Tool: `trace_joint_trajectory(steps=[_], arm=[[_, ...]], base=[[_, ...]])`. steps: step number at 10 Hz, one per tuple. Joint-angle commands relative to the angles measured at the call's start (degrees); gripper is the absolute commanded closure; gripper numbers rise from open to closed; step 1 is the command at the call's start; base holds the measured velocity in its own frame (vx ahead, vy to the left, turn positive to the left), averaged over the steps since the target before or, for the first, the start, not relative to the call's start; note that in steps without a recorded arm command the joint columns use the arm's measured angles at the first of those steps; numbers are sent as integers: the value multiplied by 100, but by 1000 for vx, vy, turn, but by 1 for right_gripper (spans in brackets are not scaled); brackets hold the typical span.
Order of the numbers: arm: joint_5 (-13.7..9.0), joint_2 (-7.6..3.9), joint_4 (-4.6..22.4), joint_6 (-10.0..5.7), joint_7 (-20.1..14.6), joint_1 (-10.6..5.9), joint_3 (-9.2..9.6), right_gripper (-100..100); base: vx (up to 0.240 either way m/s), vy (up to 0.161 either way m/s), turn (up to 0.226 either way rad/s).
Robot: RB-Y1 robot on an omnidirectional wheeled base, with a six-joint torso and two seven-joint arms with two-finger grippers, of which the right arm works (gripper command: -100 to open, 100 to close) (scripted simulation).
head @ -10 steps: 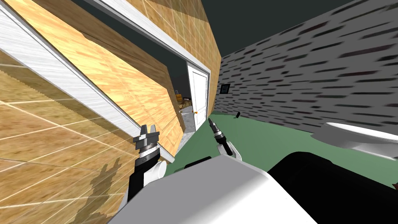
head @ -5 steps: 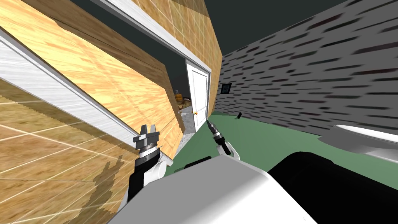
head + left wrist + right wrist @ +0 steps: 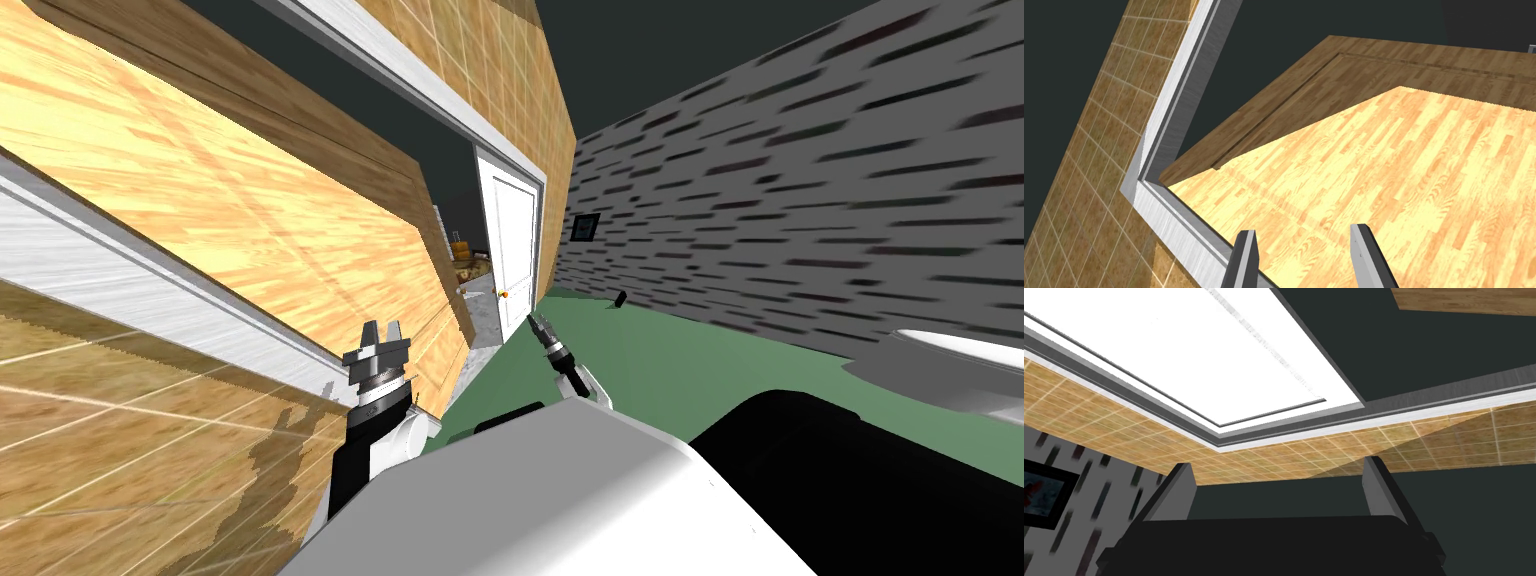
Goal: Push the door open
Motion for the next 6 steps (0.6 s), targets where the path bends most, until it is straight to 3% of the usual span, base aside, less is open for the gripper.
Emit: trace_joint_trajectory(steps=[1,6], arm=[[60,-13,187,-69,124,-51,4,-100],[297,-32,788,-246,561,-221,47,-100]], base=[[97,-54,19],[114,-55,24]])
